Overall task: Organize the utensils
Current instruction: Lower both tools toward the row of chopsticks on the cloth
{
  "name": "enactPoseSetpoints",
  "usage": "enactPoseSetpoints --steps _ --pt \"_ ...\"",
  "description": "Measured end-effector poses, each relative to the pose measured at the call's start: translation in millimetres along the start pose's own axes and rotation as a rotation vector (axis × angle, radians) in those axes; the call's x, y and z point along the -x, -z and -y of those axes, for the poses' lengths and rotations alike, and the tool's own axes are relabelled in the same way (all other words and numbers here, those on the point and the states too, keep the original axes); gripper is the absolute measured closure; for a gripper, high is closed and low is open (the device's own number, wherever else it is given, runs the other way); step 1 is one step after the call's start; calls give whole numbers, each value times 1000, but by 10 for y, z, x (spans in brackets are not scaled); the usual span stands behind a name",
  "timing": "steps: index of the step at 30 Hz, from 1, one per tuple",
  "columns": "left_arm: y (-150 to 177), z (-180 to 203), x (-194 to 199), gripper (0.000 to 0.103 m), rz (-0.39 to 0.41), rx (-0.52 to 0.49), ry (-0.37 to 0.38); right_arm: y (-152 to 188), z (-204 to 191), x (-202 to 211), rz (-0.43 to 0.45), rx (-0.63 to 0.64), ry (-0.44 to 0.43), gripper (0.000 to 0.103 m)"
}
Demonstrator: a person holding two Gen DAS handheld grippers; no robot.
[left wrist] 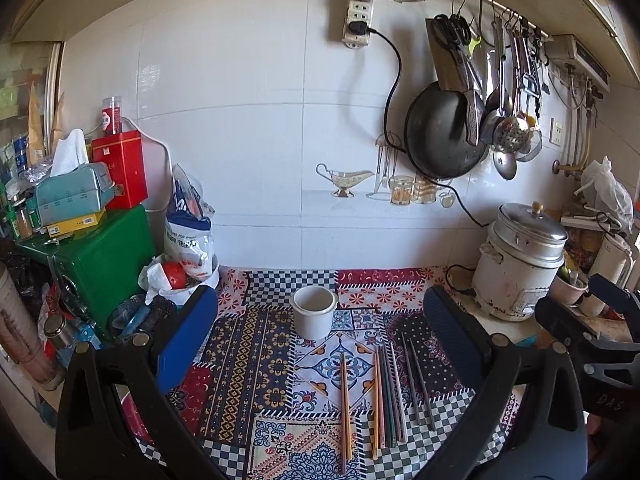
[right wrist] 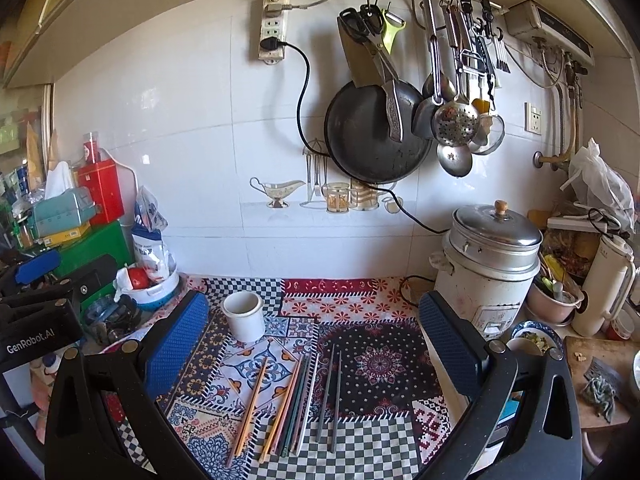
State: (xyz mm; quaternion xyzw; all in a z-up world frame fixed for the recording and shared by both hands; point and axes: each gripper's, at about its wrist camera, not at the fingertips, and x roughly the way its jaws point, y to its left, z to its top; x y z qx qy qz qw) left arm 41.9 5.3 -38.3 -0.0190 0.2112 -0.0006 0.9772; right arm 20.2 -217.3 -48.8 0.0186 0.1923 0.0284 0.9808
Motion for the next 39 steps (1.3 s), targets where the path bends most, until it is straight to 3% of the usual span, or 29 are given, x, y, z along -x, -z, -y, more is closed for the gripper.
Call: enactPoseSetpoints --steps 5,8,15,25,30,33,37,39 --pt "200 -63 -276 0 -80 -37 -11 238 31 -248 -84 -5 23 0" --pt "328 -101 -471 0 -150 -52 23 398 93 -426 -153 -35 29 0" --pt "656 -130 -1083 0 -347 5 81 756 245 -894 -308 -12 64 0" --pt "1089 14 -1979 8 -543 -27 1 1037 373 -1563 -470 63 6 0" --pt "1350 83 -2331 29 -656 -31 30 1202 355 -1941 -569 77 -33 1" --pt "1498 103 -2454 41 -712 -5 46 1325 342 -2124 -627 92 -40 13" --pt "1688 66 -2606 55 -794 46 62 1475 378 -2313 -706 97 -52 36" --pt "1773 47 -2667 60 -822 59 74 1522 416 -2366 -731 85 -58 40"
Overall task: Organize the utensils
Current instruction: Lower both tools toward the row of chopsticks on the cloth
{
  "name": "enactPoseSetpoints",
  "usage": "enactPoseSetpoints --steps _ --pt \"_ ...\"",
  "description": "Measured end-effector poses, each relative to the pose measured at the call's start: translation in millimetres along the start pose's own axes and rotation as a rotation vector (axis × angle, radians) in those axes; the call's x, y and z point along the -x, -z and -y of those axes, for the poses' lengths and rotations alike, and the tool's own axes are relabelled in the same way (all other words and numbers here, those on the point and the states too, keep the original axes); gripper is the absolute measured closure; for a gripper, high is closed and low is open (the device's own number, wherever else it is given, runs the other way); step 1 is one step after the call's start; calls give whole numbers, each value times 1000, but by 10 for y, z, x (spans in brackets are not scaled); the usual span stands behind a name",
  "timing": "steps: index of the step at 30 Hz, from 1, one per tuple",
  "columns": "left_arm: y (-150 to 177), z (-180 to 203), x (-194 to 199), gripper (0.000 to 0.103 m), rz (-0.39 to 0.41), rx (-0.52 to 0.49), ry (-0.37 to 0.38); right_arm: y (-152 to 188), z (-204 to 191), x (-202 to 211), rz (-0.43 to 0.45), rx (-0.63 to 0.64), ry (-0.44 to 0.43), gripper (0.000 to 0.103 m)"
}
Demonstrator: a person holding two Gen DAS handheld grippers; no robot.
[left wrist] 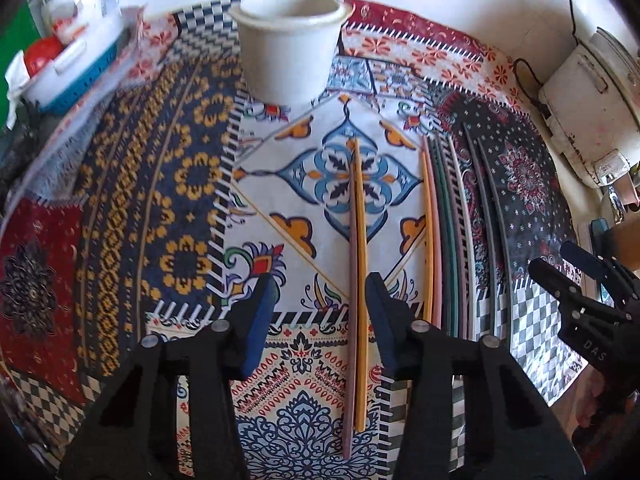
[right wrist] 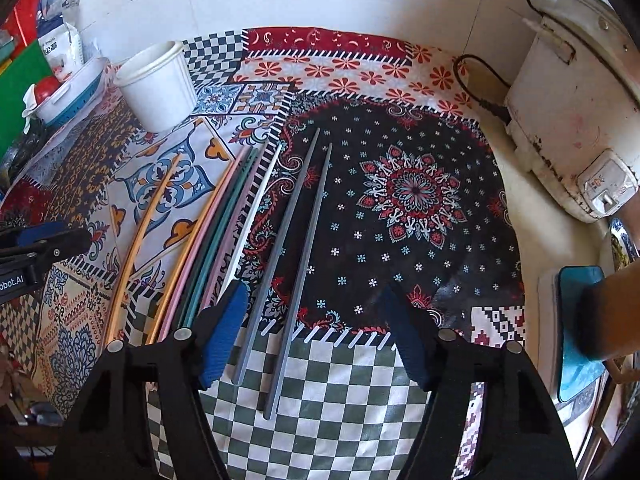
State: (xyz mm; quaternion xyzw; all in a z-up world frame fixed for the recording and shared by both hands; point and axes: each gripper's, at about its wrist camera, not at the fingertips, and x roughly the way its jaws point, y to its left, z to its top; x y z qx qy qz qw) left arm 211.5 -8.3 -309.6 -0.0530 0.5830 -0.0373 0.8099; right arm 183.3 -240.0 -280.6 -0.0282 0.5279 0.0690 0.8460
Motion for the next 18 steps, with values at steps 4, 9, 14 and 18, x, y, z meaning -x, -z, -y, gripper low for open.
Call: enactPoseSetpoints --steps 4,9,14,18 --pt "12 11 -154 67 -49 -22 14 7 41 -96 -22 -12 14 51" --pt "12 47 -329 72 -95 -44 36 33 103 -179 -62 -65 -16 56" --pt "2 94 -362 73 -103 -68 25 52 79 -262 -80 -59 -16 64" --pt "-18 100 -380 73 -112 -67 30 55 82 -345 -92 -67 -13 69"
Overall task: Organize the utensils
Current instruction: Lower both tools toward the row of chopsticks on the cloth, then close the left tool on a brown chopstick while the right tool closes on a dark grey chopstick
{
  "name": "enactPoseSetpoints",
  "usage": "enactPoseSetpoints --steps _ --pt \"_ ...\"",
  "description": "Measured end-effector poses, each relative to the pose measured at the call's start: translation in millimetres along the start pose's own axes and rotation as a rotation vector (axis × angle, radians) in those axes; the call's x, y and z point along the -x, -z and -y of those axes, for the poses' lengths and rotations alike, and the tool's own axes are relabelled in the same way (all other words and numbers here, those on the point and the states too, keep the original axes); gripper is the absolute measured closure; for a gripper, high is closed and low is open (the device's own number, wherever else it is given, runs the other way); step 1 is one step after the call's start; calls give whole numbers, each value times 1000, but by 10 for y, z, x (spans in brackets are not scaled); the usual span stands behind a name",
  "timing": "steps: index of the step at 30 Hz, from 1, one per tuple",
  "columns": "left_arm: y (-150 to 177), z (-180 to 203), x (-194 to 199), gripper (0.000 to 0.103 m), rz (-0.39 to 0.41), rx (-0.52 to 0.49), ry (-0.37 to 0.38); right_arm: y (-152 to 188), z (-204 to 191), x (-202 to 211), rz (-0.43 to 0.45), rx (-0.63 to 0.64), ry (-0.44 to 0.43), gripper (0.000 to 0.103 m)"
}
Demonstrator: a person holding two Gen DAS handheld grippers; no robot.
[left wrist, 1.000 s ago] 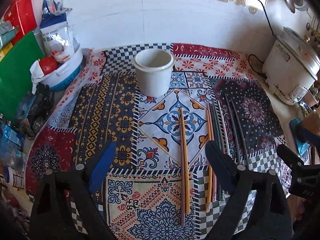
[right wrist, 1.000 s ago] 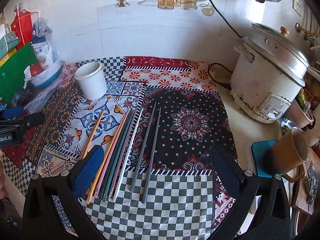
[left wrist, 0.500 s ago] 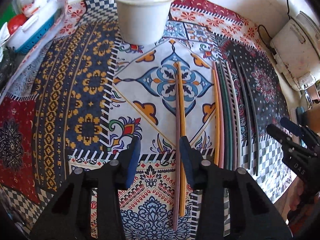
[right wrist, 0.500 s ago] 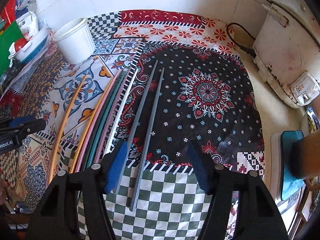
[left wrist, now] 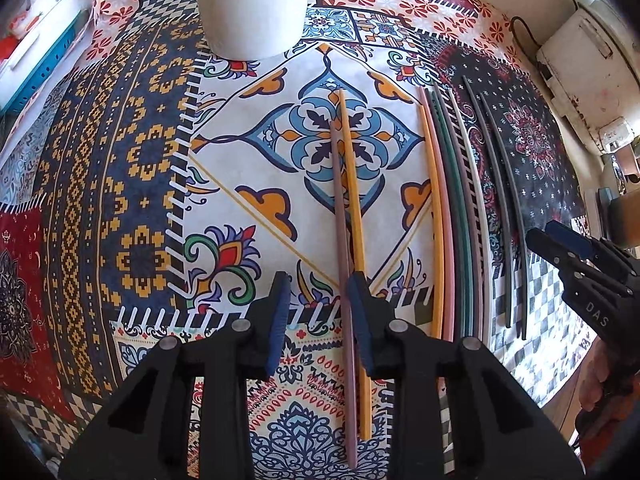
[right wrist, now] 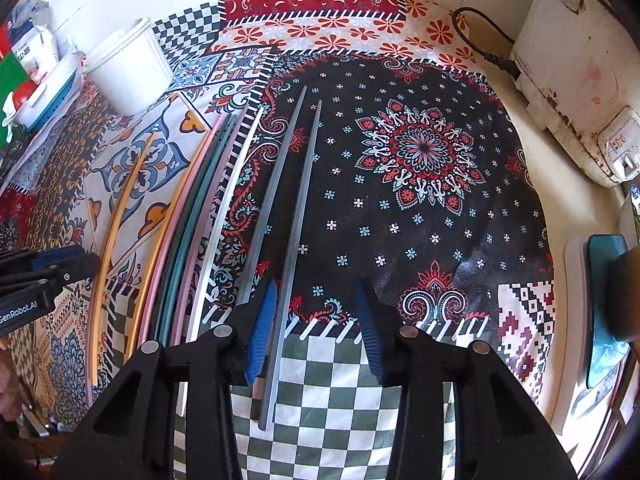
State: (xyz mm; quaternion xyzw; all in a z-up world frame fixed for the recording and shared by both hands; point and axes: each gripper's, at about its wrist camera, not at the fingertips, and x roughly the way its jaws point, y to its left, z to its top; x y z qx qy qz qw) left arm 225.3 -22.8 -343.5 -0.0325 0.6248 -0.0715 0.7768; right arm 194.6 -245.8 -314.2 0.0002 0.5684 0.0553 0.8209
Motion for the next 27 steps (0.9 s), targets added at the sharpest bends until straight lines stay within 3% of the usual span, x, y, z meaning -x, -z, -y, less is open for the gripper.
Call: enactPoseSetpoints --steps 5,9,15,27 --pt "-60 -7 -22 73 -27 19 8 -43 18 -95 -18 -19 -26 75" --pt "-111 -13 -51 79 -79 33 68 -86 28 -130 -17 -12 -39 76" --pt "-92 -7 -62 89 -103 28 38 -146 14 -177 -22 -7 -51 77" --pt "-44 3 -58 93 -119 43 35 -269 38 -240 -11 -22 -78 82"
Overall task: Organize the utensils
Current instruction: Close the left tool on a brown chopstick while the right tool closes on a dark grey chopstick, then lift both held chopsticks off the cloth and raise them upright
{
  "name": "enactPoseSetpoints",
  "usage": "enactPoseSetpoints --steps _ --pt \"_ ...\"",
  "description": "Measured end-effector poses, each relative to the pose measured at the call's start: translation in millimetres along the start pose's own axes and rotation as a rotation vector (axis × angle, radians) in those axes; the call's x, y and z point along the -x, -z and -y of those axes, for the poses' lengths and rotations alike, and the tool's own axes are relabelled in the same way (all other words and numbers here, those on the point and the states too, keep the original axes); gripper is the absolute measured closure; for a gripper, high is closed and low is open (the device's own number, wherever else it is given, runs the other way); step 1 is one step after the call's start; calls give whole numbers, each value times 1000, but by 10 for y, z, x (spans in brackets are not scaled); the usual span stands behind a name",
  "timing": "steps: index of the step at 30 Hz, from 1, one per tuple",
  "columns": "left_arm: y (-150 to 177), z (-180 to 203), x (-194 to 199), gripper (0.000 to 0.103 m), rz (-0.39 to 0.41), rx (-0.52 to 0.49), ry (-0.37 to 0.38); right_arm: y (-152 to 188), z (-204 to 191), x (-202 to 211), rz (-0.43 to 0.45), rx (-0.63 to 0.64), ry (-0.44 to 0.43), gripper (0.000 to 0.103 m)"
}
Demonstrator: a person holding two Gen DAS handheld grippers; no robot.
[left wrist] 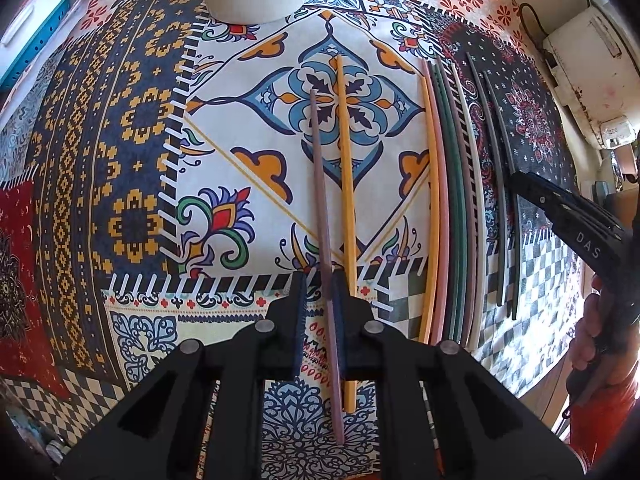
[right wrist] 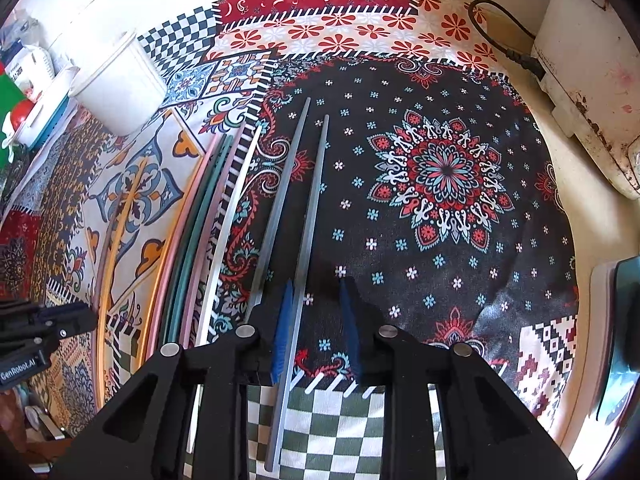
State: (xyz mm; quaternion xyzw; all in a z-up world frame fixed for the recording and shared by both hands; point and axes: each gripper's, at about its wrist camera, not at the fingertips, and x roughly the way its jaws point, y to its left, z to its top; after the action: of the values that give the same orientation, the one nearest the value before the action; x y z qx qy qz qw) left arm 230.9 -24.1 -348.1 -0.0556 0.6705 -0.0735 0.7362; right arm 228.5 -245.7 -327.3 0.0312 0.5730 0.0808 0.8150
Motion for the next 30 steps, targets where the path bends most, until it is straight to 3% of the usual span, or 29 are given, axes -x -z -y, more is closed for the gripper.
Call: enactPoseSetpoints --steps 3,9,13,20,30 --pt "-10 -59 -6 99 -5 31 21 -52 7 -27 3 -4 -16 83" --pt "3 -207 13 99 -10 89 87 -157 4 -72 1 -3 -35 84" --pt "35 -274 35 99 -6 121 117 -211 -12 -91 -1 7 -19 93" --pt "80 -222 97 100 17 133 96 -236 34 -107 7 -10 -48 98" --pt "60 -131 381 100 110 91 37 -219 122 69 48 -47 -103 98"
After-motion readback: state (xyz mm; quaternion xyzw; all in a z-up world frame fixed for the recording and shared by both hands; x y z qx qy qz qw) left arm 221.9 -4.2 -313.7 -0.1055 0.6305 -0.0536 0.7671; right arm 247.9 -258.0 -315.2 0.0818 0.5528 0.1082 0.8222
